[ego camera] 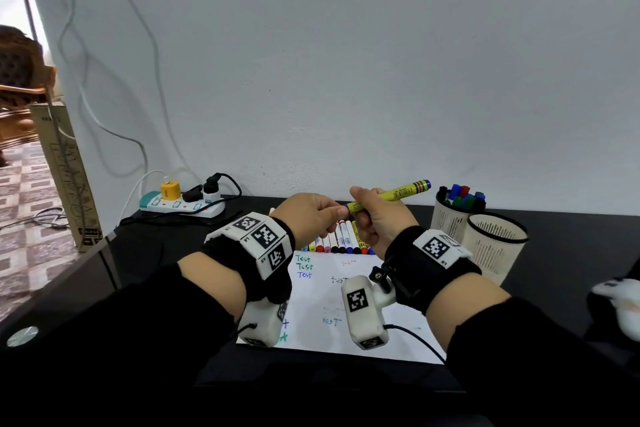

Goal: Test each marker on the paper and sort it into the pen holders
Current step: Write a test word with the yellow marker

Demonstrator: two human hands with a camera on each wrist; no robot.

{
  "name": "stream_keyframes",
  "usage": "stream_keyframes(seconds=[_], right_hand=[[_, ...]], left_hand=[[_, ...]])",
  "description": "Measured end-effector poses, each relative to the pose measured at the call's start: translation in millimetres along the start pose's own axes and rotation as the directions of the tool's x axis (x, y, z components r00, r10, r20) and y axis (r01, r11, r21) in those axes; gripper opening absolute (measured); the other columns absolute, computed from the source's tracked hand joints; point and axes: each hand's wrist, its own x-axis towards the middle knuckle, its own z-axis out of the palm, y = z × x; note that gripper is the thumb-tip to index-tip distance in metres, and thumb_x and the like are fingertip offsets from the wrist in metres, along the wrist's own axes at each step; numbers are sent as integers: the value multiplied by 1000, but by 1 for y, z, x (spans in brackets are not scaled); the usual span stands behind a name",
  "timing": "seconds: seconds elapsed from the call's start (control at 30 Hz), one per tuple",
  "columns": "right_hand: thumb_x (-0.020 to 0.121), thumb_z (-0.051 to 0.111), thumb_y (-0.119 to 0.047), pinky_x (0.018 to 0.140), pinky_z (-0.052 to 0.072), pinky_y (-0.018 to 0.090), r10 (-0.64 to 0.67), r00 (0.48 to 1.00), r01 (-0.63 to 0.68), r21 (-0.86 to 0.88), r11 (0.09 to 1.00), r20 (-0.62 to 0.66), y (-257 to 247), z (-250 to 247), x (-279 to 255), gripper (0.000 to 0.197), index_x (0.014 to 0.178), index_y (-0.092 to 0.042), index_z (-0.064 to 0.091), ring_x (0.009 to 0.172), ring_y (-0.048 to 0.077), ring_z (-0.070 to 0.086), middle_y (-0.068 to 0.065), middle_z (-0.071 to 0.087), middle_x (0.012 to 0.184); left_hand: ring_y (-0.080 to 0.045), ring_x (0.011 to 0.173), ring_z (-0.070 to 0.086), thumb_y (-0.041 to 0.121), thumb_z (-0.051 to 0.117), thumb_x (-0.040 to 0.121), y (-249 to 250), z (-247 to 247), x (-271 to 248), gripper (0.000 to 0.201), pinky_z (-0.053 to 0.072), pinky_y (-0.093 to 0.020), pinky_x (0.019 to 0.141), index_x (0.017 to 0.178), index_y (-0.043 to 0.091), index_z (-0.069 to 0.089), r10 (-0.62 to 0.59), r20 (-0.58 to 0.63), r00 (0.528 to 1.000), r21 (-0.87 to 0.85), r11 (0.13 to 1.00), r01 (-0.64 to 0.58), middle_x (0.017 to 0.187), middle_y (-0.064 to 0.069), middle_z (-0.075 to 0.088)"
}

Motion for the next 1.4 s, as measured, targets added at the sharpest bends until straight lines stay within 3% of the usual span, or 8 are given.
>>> stream_keyframes(seconds=[0.2,0.27,0.33,0.43,0.63,0.77,1.0,1.4], right_hand=[[89,64,-12,38,33,19,-96,983,111,92,990,-155,-14,-9,10,17,88,-7,47,42,10,41,9,59,63],[87,62,-5,46,39,21,-195,973,166,-217,962,-119,-18,-13,13,16,97,-11,51,51,12,46,8,61,76],[86,60,-6,51,41,12,-294,955,238,-663,709,29,-22,-14,15,25,105,-22,57,61,9,50,0,58,82],[88,60,-18,67,37,16,-334,917,310,-917,252,218,-25,-14,19,30,117,-27,60,78,10,48,-3,50,93],[93,49,-23,72,47,34,-278,922,251,-962,-109,271,-30,-31,34,18,110,-16,48,82,25,54,8,58,96],[92,45,-19,63,39,30,-298,948,123,-992,6,115,-39,-60,44,11,100,-14,39,72,25,51,4,50,75],[91,50,-18,65,43,28,-384,898,-14,-885,465,-216,-55,-117,51,11,101,-17,47,78,26,57,3,55,81],[95,45,-20,69,41,29,-326,883,-151,-861,486,-339,-45,-163,83,19,111,-10,48,82,24,55,8,58,95]], left_hand=[[-11,72,54,34,48,96,2,-7,12,25,45,-25,73,104,16,63,-41,-86,995,171,984,55,72,10,56],[-12,75,55,37,46,96,5,-8,14,27,44,-24,69,103,16,63,-57,-85,995,238,968,76,73,9,57],[-13,77,56,39,44,96,10,-8,17,30,42,-24,66,100,16,63,-59,-74,995,312,947,79,78,6,61],[-20,89,63,41,42,97,16,-4,24,37,46,-31,79,103,12,65,-59,-39,997,385,920,70,95,-4,69],[-12,85,58,45,39,97,26,11,38,41,43,-25,75,116,18,62,-9,69,998,402,916,-19,91,6,65],[-17,135,35,52,30,97,21,29,56,60,29,-32,108,149,24,20,-75,244,967,542,837,-72,149,2,35],[-21,144,13,52,27,98,12,86,79,65,13,-37,115,151,23,3,-218,493,842,749,598,-283,158,1,4],[-28,145,-7,71,38,83,-47,152,102,97,6,-52,116,148,21,-14,-398,594,699,798,400,-451,156,-10,-18]])
